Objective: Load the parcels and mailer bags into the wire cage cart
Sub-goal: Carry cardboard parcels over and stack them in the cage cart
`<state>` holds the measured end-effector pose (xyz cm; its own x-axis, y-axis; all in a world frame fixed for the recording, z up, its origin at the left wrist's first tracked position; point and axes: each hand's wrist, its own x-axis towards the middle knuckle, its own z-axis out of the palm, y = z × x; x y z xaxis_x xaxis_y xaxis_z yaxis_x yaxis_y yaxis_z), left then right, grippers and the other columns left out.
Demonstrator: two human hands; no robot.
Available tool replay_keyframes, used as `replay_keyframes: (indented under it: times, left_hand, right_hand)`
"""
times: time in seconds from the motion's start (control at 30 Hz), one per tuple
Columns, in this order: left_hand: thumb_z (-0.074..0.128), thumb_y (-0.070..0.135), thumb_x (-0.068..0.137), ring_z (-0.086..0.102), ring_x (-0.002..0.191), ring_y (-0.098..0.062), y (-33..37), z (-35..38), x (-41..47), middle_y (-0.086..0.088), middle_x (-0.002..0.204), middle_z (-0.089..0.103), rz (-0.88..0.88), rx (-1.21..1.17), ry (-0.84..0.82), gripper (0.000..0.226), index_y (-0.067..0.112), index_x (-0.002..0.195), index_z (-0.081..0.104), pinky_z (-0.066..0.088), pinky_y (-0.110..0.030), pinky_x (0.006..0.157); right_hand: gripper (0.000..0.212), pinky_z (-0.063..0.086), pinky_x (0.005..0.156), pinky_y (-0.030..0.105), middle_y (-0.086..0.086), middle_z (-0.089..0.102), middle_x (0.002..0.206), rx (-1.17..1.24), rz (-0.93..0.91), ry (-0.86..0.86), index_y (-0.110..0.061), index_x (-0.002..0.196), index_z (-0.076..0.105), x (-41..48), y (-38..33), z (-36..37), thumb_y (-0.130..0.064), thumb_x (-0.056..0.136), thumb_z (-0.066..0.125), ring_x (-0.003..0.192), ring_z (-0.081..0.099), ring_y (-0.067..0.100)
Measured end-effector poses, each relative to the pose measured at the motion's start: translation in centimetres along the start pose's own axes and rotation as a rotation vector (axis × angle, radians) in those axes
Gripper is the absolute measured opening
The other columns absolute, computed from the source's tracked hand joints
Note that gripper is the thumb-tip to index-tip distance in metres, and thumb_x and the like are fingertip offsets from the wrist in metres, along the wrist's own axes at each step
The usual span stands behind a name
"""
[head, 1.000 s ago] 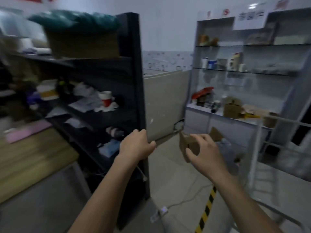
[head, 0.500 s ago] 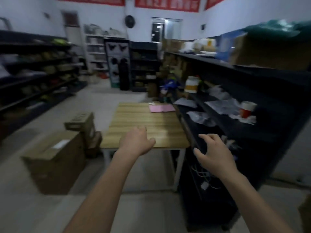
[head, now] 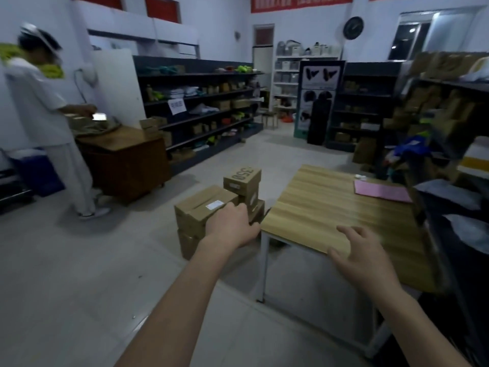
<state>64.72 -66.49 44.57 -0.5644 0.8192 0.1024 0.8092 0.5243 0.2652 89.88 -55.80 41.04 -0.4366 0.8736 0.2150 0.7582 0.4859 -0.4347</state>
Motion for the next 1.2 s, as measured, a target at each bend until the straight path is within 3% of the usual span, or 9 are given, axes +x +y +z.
replay_keyframes:
  times: [0.27,0.47,0.57,0.73,0.83,0.93,1.03,1.2]
  left_hand:
    - [0.056,0.051,0.089,0.061,0.086,-0.017,0.1,2.1,4.9,0.001,0.098,0.060,-0.134,-0.003,0.003,0.034,0.023,0.108,0.059,0.058,-0.039,0.075]
    - [0.054,0.052,0.090,0.061,0.086,-0.014,-4.9,2.9,7.5,0.003,0.104,0.063,-0.258,0.025,-0.026,0.039,0.025,0.118,0.058,0.057,-0.034,0.073]
    - [0.053,0.052,0.092,0.056,0.086,-0.009,-8.6,3.0,9.5,0.002,0.110,0.064,-0.304,0.026,-0.032,0.042,0.023,0.121,0.060,0.048,-0.026,0.067]
    - [0.053,0.048,0.093,0.057,0.106,-0.019,-15.6,3.3,14.4,-0.003,0.124,0.059,-0.334,0.044,-0.113,0.047,0.020,0.131,0.053,0.045,-0.030,0.077]
    - [0.056,0.047,0.091,0.058,0.111,-0.019,-20.0,3.5,18.1,-0.002,0.128,0.060,-0.308,0.004,-0.236,0.048,0.020,0.132,0.054,0.048,-0.032,0.085]
    - [0.054,0.048,0.090,0.059,0.110,-0.021,-23.1,3.6,21.4,-0.002,0.126,0.062,-0.293,0.016,-0.248,0.048,0.020,0.129,0.057,0.052,-0.034,0.089]
    - [0.053,0.049,0.092,0.060,0.101,-0.018,-25.6,3.0,25.2,-0.002,0.119,0.064,-0.287,0.021,-0.173,0.045,0.021,0.127,0.057,0.052,-0.033,0.081]
    - [0.054,0.048,0.096,0.052,0.087,-0.011,-28.8,2.0,30.3,-0.001,0.116,0.063,-0.286,0.030,-0.131,0.041,0.021,0.127,0.057,0.038,-0.024,0.066]
  right_hand:
    - [0.061,0.044,0.088,0.033,0.003,0.044,0.144,-0.019,-0.064,-0.052,-0.023,0.145,0.048,8.0,2.2,1.4,-0.043,0.090,0.063,0.126,0.050,0.023]
    - [0.061,0.042,0.085,0.032,0.003,0.045,0.145,0.024,-0.133,-0.144,-0.022,0.146,0.047,12.9,-1.1,5.9,-0.040,0.090,0.063,0.125,0.051,0.024]
    - [0.060,0.045,0.088,0.033,0.003,0.043,0.146,0.035,-0.167,-0.199,-0.023,0.147,0.044,15.5,-3.8,9.1,-0.040,0.093,0.061,0.127,0.049,0.023]
    - [0.060,0.047,0.093,0.036,0.002,0.039,0.149,0.010,-0.194,-0.266,-0.024,0.148,0.042,20.8,-9.4,14.7,-0.042,0.094,0.059,0.129,0.047,0.023]
    - [0.061,0.045,0.087,0.033,0.002,0.041,0.147,-0.008,-0.197,-0.268,-0.024,0.148,0.043,24.3,-12.9,17.8,-0.043,0.092,0.061,0.126,0.050,0.023]
    - [0.060,0.044,0.083,0.031,0.001,0.044,0.144,-0.026,-0.202,-0.261,-0.023,0.147,0.044,27.2,-15.8,19.5,-0.043,0.092,0.061,0.123,0.051,0.022]
    - [0.061,0.050,0.086,0.035,0.002,0.044,0.144,-0.030,-0.199,-0.252,-0.024,0.147,0.043,30.3,-18.4,20.8,-0.044,0.092,0.060,0.121,0.052,0.022]
    - [0.059,0.053,0.086,0.039,0.002,0.045,0.140,0.004,-0.183,-0.262,-0.025,0.147,0.043,34.8,-21.4,22.8,-0.042,0.093,0.061,0.116,0.054,0.023]
